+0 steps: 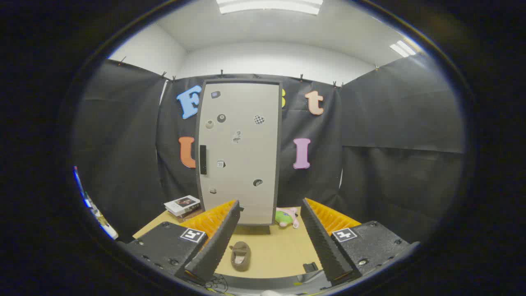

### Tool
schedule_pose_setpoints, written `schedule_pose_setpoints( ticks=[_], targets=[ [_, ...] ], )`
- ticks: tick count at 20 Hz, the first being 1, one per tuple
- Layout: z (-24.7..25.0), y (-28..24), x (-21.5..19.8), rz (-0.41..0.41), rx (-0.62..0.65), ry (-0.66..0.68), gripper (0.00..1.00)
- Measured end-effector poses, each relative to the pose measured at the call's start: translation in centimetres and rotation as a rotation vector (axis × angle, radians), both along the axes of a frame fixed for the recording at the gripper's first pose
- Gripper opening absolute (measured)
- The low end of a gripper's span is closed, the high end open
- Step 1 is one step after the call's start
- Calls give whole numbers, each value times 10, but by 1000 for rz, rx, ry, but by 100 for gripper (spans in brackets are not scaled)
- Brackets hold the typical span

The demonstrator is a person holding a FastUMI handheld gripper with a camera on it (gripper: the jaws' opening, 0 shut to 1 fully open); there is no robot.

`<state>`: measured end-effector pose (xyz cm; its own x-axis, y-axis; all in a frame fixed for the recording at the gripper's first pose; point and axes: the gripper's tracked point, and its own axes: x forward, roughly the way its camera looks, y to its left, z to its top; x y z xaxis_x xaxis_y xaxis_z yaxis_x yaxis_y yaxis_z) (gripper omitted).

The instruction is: Open the shoe cabinet door, grab the shoes and put them into the shoe cabinet, then close the shoe cabinet door.

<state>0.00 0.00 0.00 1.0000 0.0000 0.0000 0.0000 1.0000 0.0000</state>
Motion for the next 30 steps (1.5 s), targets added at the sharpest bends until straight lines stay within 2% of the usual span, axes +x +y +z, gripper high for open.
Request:
schedule_pose_setpoints(
  ticks=[12, 18, 24, 30],
  targets=[
    [-1, 0, -3, 0, -8, -1, 97],
    [-4, 3, 0, 28, -2, 12, 97],
    [-8, 44, 51, 71, 4, 20, 97],
    [-12, 118, 127, 181, -11, 24, 97]
  ],
)
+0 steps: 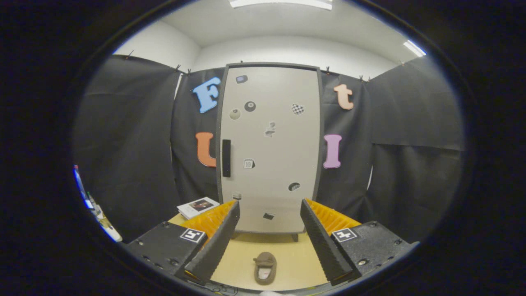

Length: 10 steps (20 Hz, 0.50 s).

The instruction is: Open the shoe cabinet door, grab the shoes and put them into the shoe cabinet, then close the shoe cabinet door.

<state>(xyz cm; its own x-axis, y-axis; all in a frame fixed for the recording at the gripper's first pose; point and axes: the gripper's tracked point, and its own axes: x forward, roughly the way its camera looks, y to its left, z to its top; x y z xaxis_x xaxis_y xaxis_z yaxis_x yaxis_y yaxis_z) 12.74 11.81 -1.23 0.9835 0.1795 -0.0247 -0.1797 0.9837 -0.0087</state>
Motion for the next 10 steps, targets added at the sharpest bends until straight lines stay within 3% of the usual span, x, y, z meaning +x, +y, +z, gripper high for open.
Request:
schedule_pose_setpoints(
  ticks=[10],
  targets=[
    [6, 111, 149, 77, 20, 24, 98]
  ],
)
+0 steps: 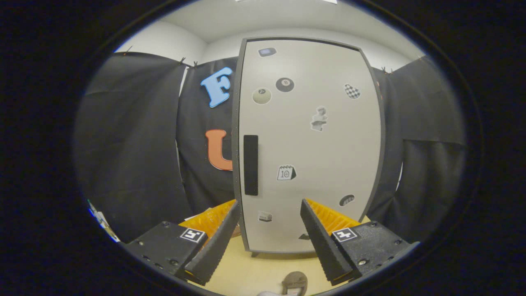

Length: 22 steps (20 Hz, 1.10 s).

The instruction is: Open the shoe cabinet door, grab the shoes and put them into the shoe cabinet, then close the shoe cabinet door.

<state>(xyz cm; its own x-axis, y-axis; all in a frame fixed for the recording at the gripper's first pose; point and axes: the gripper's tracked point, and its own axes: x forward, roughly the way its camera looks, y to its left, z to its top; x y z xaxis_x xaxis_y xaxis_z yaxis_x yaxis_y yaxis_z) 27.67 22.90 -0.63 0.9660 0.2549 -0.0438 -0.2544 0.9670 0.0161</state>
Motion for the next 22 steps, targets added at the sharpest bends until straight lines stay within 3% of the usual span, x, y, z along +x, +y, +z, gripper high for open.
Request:
schedule_pose_setpoints(
  ticks=[7, 13, 18, 20, 22],
  targets=[
    [10, 41, 85, 9, 15, 35, 97],
    [18, 52, 112, 17, 24, 44, 94],
    [17, 63, 114, 20, 36, 60, 62],
    [13, 62, 114, -3, 22, 57, 42],
    [11, 59, 115, -29, -6, 58, 40]
  ],
)
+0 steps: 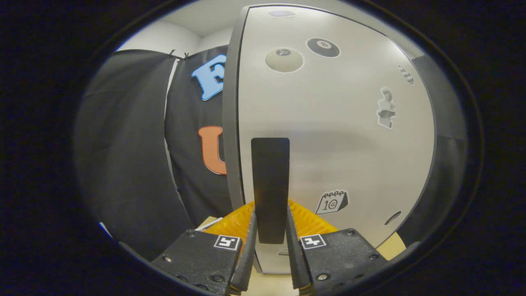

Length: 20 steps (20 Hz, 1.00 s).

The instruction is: Open the shoe cabinet door, grab the shoes and put them into the shoe cabinet, then close the shoe cabinet door.

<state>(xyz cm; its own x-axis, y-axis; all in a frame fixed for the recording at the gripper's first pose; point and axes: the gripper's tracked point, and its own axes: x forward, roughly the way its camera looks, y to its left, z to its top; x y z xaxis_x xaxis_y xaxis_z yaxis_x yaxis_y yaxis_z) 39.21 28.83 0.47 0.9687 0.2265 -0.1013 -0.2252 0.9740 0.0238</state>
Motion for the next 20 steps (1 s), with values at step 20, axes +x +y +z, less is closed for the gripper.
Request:
schedule_pose_setpoints(
  ticks=[20],
  targets=[
    [-7, -48, -94, 152, 43, 12, 29]
  ],
)
